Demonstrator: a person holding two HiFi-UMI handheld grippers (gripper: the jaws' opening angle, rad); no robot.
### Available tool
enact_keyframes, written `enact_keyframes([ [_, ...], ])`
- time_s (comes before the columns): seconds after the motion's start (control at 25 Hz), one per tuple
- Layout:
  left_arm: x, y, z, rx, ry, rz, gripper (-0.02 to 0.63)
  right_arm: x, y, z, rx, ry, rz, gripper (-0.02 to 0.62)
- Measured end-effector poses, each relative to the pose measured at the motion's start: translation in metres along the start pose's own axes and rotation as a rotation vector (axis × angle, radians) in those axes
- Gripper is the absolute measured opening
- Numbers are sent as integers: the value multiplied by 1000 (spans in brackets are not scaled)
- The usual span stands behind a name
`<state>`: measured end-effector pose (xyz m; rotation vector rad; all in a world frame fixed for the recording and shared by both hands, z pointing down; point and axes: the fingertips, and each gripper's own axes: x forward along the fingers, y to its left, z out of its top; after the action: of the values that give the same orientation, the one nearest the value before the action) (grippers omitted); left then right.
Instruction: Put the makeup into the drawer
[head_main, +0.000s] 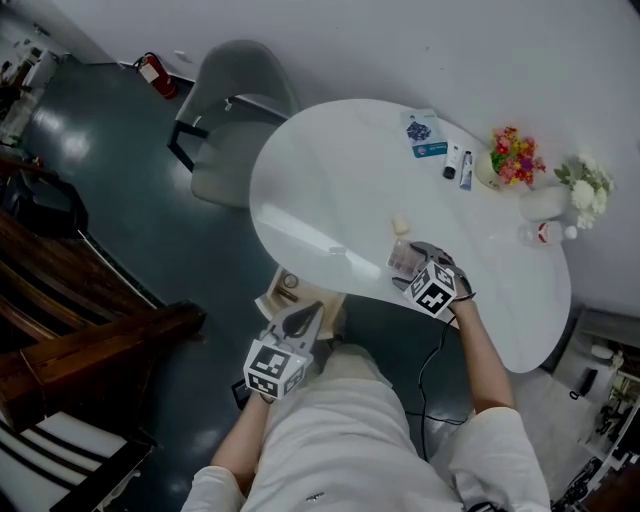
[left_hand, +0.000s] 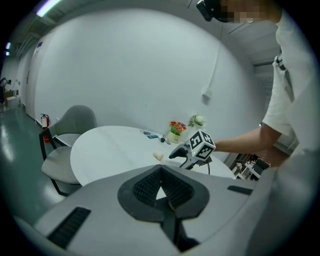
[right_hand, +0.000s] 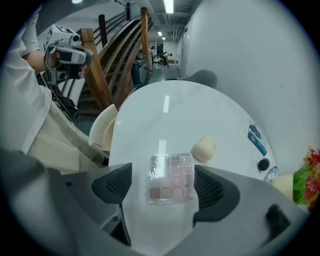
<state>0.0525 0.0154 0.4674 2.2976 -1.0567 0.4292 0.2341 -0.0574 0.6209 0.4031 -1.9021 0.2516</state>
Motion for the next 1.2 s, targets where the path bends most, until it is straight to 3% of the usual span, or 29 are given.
enact_keyframes([
  [0.32, 2, 9, -2, -24, 18, 30, 8, 19, -9, -11, -45, 74, 73, 377],
  [0.48, 4, 12, 0, -27, 13, 36, 8, 23, -17, -8, -40, 65, 51, 377],
  [0.76, 3, 12, 2, -25, 12, 38, 8, 21, -27, -7, -136, 87, 4, 377],
  [0.96, 2, 11, -1, -28, 15, 40, 8, 26, -27, -14, -184, 131, 49, 377],
  [1.2, 2, 10, -3, -31, 15, 40, 8, 29, -24, -17, -144, 130, 101, 376],
])
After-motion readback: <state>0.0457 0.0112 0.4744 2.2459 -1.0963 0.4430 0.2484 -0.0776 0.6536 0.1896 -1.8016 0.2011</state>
